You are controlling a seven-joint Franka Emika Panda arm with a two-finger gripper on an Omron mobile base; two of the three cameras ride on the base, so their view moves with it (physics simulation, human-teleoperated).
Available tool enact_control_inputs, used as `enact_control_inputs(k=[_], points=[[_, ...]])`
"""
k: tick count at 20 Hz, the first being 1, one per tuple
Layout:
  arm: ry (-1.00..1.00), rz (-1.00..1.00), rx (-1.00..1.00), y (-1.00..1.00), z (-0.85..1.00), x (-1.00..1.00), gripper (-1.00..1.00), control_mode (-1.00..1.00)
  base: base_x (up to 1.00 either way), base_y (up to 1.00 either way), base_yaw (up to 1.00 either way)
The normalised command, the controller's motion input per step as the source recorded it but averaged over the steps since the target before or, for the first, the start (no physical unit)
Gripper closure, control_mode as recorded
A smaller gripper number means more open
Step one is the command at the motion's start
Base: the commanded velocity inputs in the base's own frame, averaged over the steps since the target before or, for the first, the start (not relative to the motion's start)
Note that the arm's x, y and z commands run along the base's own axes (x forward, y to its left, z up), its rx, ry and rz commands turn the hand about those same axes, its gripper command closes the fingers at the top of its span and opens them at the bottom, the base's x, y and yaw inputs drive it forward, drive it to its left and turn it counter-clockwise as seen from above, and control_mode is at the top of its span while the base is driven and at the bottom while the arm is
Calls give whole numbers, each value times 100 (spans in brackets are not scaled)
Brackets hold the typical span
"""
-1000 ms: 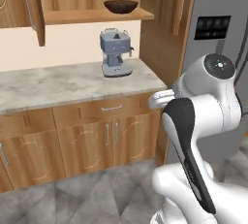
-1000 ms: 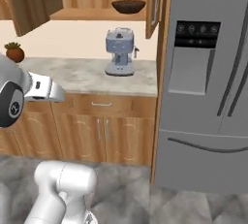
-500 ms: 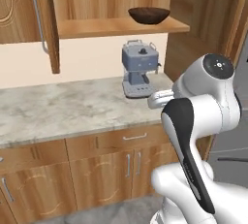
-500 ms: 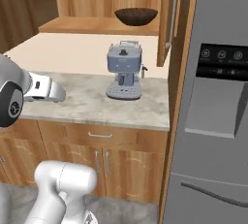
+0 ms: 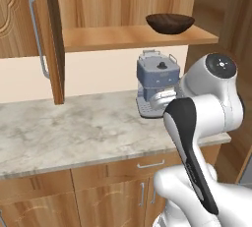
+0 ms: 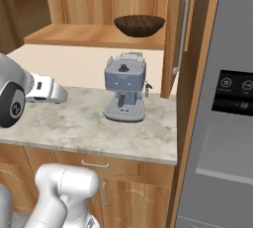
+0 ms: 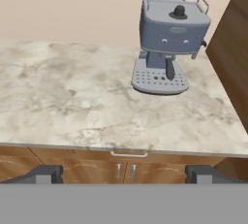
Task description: Move the bowls from the cabinet to the plates on the dining table.
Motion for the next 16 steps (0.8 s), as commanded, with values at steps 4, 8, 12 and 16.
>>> enact_control_inputs(k=[4, 8, 12, 16], points=[[0, 0, 0, 0, 0, 0, -100, 100, -14, -4, -1], [0, 0, 0, 0, 0, 0, -100, 100, -23, 0, 0], [0, 0, 2, -7, 24, -2, -100, -100, 0, 0, 0], [-10, 0, -5, -34, 68, 0, -100, -100, 0, 0, 0]])
